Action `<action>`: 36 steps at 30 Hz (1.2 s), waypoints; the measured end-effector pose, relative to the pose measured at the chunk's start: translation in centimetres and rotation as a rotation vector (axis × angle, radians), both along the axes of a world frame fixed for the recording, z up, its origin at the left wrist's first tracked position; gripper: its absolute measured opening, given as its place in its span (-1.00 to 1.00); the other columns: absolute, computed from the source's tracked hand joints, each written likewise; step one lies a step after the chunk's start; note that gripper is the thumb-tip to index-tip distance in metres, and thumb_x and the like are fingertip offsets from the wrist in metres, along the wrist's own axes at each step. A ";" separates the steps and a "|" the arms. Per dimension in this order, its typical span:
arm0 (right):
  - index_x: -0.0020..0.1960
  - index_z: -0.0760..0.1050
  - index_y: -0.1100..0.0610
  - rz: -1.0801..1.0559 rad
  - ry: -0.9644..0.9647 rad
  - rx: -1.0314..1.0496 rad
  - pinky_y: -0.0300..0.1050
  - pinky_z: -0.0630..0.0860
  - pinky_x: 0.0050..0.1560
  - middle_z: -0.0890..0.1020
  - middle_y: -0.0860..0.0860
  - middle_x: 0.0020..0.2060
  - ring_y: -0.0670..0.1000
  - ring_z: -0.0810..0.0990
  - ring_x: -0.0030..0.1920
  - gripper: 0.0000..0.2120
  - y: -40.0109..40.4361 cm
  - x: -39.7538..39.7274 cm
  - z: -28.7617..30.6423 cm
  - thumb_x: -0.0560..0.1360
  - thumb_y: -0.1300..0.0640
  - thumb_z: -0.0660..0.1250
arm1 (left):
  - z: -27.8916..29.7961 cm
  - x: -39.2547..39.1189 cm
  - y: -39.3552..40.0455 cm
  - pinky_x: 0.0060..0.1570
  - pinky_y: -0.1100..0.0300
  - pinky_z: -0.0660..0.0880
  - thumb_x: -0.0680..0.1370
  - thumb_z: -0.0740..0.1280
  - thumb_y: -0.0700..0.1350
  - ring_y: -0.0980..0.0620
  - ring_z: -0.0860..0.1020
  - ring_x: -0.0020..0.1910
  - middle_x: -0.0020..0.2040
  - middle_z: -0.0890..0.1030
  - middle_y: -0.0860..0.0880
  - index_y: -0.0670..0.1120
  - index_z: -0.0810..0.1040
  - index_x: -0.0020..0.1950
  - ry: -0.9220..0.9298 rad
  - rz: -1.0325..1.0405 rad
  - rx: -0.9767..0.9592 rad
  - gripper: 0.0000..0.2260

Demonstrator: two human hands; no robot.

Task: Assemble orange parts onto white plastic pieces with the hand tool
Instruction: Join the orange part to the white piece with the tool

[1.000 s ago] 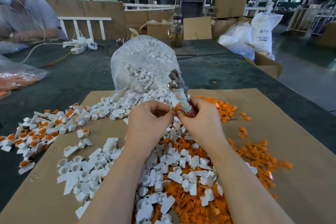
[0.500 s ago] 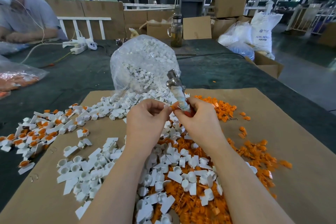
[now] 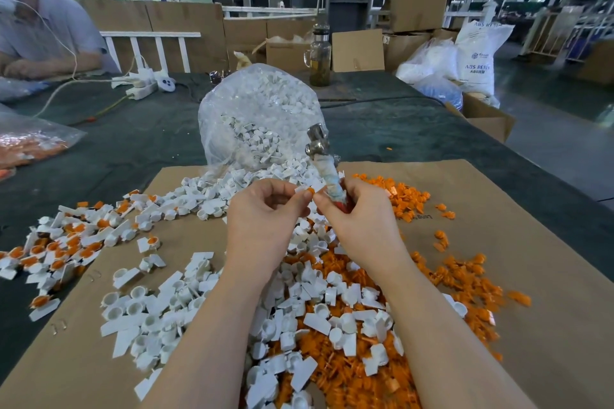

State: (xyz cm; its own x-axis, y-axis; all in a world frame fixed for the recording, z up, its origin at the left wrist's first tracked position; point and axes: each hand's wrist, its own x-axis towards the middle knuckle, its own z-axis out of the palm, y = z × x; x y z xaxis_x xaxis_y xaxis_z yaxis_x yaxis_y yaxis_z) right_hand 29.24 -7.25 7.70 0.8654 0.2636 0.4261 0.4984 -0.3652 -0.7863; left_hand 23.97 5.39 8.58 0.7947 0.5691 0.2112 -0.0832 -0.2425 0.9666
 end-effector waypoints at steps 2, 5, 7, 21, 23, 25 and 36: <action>-0.21 0.47 -0.06 -0.005 0.002 0.000 -0.40 0.37 -0.40 0.53 -0.16 -0.40 -0.25 0.52 -0.34 -0.84 0.1 0.0 0.0 0.51 0.00 0.40 | 0.0 0.0 0.0 -0.18 0.19 0.63 0.46 0.53 -0.10 0.11 0.68 -0.30 -0.35 0.68 0.11 -0.01 0.63 -0.19 -0.005 0.001 0.015 -0.90; -0.16 0.53 0.00 -0.002 0.034 0.001 -0.33 0.44 -0.36 0.60 -0.09 -0.33 -0.14 0.57 -0.30 -0.87 0.1 0.0 0.0 0.52 -0.01 0.38 | 0.0 0.0 -0.1 -0.17 0.17 0.63 0.46 0.53 -0.10 0.11 0.67 -0.30 -0.35 0.68 0.11 0.01 0.62 -0.20 -0.012 0.002 0.027 -0.89; -0.13 0.54 0.03 0.001 0.052 -0.008 -0.27 0.47 -0.32 0.62 -0.07 -0.31 -0.11 0.58 -0.28 -0.88 0.1 0.1 0.0 0.53 -0.01 0.37 | 0.0 0.0 -0.2 -0.18 0.17 0.63 0.46 0.53 -0.09 0.11 0.67 -0.30 -0.35 0.68 0.12 0.02 0.62 -0.21 -0.005 0.008 0.046 -0.88; 0.01 0.56 0.17 0.292 0.290 -0.203 0.22 0.51 0.10 0.63 0.20 -0.06 0.19 0.60 -0.04 -0.83 -2.2 0.1 1.3 0.50 0.08 0.40 | -0.3 0.2 1.5 -0.22 0.32 0.57 0.50 0.46 -0.21 0.10 0.67 -0.29 -0.32 0.68 0.04 -0.10 0.62 -0.14 -0.192 -0.054 -0.250 -0.95; 0.00 0.55 0.18 0.326 0.290 -0.250 0.19 0.50 0.04 0.62 0.19 -0.10 0.19 0.59 -0.09 -0.82 -2.2 0.0 1.4 0.49 0.07 0.41 | -0.4 0.2 1.6 -0.23 0.33 0.56 0.51 0.45 -0.22 0.11 0.67 -0.30 -0.32 0.68 0.05 -0.09 0.62 -0.15 -0.209 -0.061 -0.254 -0.93; -0.04 0.54 0.15 0.353 0.290 -0.271 0.14 0.49 -0.04 0.59 0.13 -0.19 0.12 0.55 -0.19 -0.85 -2.1 -0.1 1.5 0.49 0.08 0.41 | -0.4 0.3 1.7 -0.23 0.33 0.56 0.52 0.45 -0.23 0.12 0.66 -0.30 -0.31 0.68 0.05 -0.09 0.62 -0.15 -0.215 -0.062 -0.259 -0.93; -0.08 0.57 0.02 0.338 0.259 -0.344 0.16 0.56 -0.01 0.65 0.06 -0.10 0.16 0.63 -0.04 -0.87 -1.5 -0.6 1.2 0.51 0.22 0.29 | -0.1 0.1 1.6 -0.22 0.31 0.58 0.51 0.43 -0.27 0.13 0.63 -0.34 -0.32 0.67 0.04 -0.14 0.61 -0.13 -0.221 -0.069 -0.325 -0.95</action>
State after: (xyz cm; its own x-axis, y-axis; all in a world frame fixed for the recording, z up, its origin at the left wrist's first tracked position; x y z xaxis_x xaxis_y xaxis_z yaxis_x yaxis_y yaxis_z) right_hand 28.62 -8.79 8.90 0.7736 0.6317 0.0502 0.4384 -0.4763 -0.7622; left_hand 24.06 6.96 8.47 0.7887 0.5815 0.1992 -0.3034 0.0865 0.9489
